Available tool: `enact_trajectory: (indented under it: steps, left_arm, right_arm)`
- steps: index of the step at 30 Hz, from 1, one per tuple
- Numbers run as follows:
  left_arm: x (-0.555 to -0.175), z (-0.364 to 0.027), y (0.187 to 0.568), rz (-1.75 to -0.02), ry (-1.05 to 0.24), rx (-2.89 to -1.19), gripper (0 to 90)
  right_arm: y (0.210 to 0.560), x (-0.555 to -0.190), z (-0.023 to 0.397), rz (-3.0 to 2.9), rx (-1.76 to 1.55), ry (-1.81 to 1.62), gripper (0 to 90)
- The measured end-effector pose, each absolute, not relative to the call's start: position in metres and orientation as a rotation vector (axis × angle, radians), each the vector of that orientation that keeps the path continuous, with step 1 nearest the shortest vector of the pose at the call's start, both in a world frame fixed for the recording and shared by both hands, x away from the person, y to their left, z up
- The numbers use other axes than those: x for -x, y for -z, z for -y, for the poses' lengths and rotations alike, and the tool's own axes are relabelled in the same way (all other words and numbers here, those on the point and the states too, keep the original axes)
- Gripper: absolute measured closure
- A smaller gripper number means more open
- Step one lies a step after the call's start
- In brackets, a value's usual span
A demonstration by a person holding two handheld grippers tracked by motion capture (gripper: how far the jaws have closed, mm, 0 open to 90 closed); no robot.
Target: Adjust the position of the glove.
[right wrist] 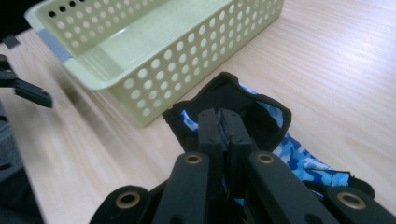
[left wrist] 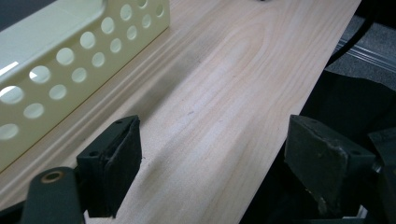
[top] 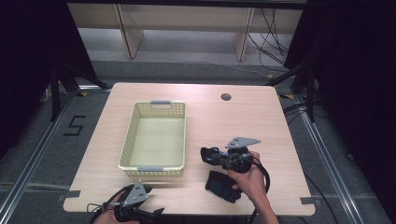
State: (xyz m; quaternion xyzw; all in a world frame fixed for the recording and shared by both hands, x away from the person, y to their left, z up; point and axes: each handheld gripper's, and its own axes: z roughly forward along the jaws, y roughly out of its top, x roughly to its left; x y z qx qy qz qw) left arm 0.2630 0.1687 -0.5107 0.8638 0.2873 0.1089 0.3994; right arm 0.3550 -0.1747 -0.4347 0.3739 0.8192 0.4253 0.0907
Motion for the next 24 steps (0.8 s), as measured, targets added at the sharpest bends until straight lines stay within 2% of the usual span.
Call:
enact_trajectory:
  steps: [9, 17, 24]
  left_arm:
    - [-0.263, -0.168, 0.510, -0.721, -0.291, -2.188, 18.4]
    - [-0.263, -0.168, 0.509, -0.700, -0.297, -2.193, 18.4]
    - [-0.262, -0.168, 0.511, -0.724, -0.280, -2.186, 18.4]
  right_arm:
    - [0.443, -0.297, 0.194, -2.325, -1.252, -1.202, 89.1]
    - [0.460, -0.286, 0.194, -2.290, -1.280, -1.152, 89.0]
    - [0.473, -0.287, 0.169, -2.323, -1.283, -1.075, 88.9]
